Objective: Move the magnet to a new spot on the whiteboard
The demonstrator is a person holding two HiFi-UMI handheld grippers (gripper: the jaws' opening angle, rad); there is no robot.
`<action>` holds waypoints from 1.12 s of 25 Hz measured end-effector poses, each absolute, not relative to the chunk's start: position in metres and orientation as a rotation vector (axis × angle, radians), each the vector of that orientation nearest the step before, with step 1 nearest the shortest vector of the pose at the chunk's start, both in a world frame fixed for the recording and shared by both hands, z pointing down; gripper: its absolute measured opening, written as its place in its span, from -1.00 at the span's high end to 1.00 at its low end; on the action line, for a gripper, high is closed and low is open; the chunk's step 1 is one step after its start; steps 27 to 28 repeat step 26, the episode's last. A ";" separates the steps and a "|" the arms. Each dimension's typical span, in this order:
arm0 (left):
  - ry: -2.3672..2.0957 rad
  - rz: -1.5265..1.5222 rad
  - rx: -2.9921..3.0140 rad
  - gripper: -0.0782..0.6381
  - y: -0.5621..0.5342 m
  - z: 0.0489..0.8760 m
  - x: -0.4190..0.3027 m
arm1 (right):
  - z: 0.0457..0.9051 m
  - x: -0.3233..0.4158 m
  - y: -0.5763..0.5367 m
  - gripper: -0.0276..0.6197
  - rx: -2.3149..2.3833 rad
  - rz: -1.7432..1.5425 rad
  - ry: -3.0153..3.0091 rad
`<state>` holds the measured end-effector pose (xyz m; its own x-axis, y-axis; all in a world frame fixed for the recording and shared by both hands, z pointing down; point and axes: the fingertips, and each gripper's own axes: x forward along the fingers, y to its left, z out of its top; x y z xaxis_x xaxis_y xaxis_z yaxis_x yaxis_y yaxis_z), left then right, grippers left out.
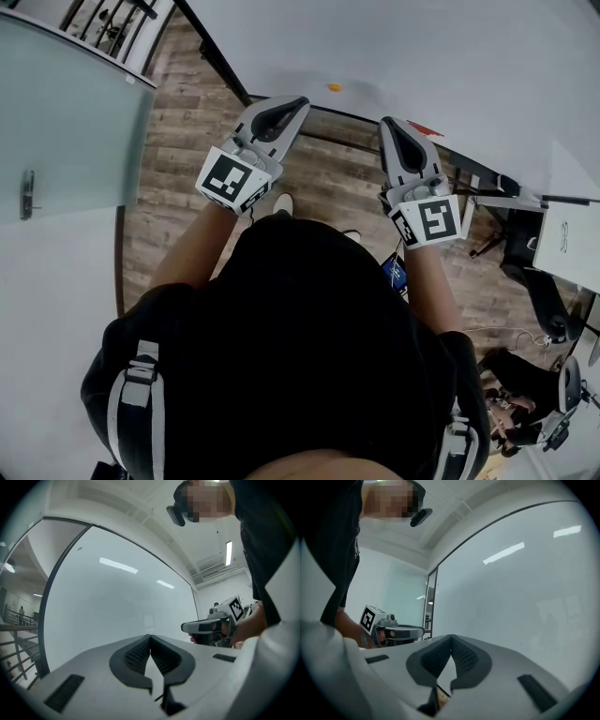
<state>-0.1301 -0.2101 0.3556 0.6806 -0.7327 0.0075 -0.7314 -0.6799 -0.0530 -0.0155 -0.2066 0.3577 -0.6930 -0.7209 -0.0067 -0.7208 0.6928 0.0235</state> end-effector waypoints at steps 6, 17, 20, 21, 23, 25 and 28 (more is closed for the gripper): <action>1.256 -0.043 -2.825 0.77 -0.204 0.358 -0.135 | 0.357 -0.017 -0.198 0.91 1.228 -0.022 -2.894; 1.276 -0.056 -2.794 0.77 -0.194 0.357 -0.141 | 0.360 -0.020 -0.189 0.91 1.221 -0.001 -2.903; 1.293 -0.044 -2.802 0.77 -0.195 0.357 -0.143 | 0.360 -0.019 -0.189 0.91 1.225 0.018 -2.910; 1.300 -0.037 -2.804 0.77 -0.196 0.357 -0.144 | 0.359 -0.019 -0.189 0.91 1.228 0.020 -2.910; 1.310 -0.024 -2.801 0.77 -0.196 0.357 -0.146 | 0.360 -0.020 -0.188 0.91 1.232 0.021 -2.908; 1.312 -0.015 -2.794 0.77 -0.196 0.355 -0.147 | 0.360 -0.019 -0.188 0.91 1.238 0.022 -2.904; 1.312 -0.012 -2.790 0.77 -0.197 0.355 -0.147 | 0.361 -0.018 -0.187 0.91 1.242 0.022 -2.902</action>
